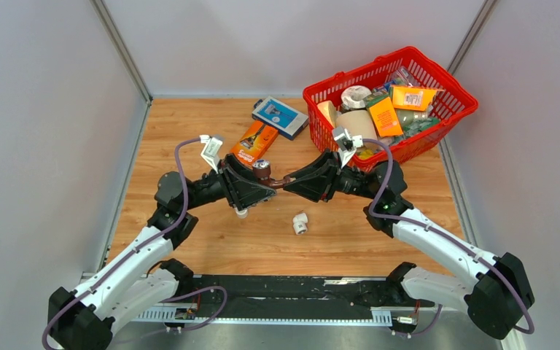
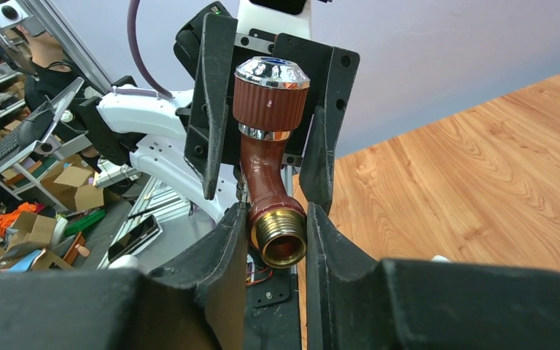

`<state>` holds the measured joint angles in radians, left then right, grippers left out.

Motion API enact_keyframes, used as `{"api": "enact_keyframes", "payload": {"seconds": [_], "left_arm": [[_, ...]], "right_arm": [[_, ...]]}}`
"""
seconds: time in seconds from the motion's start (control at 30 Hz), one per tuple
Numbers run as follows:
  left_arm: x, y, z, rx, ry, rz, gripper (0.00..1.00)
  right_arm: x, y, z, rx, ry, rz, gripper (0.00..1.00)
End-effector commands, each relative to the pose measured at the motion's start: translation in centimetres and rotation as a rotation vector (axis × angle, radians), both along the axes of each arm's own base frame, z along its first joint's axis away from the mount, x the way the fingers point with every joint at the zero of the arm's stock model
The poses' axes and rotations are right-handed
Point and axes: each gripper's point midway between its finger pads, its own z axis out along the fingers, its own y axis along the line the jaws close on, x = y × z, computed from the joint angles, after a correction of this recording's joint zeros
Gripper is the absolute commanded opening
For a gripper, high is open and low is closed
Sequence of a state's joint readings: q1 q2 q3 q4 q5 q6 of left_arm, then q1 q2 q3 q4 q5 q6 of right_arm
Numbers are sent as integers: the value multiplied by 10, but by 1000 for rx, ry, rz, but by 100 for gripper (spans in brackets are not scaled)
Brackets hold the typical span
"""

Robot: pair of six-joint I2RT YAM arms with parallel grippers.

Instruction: Install the water faucets

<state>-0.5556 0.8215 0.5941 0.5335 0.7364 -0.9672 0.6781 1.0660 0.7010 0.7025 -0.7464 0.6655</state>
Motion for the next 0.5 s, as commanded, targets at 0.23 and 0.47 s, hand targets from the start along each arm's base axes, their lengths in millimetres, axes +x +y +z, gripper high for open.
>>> {"api": "enact_keyframes", "payload": {"seconds": [0.23,0.47], "left_arm": [[-1,-5,19,-59,-42,-2,57],[1,-5,17,-56,-26,10,15]], "right_arm": [[-8,6,15,59,-42,22,0],[-7,7,11,57,-32,9,0]]}}
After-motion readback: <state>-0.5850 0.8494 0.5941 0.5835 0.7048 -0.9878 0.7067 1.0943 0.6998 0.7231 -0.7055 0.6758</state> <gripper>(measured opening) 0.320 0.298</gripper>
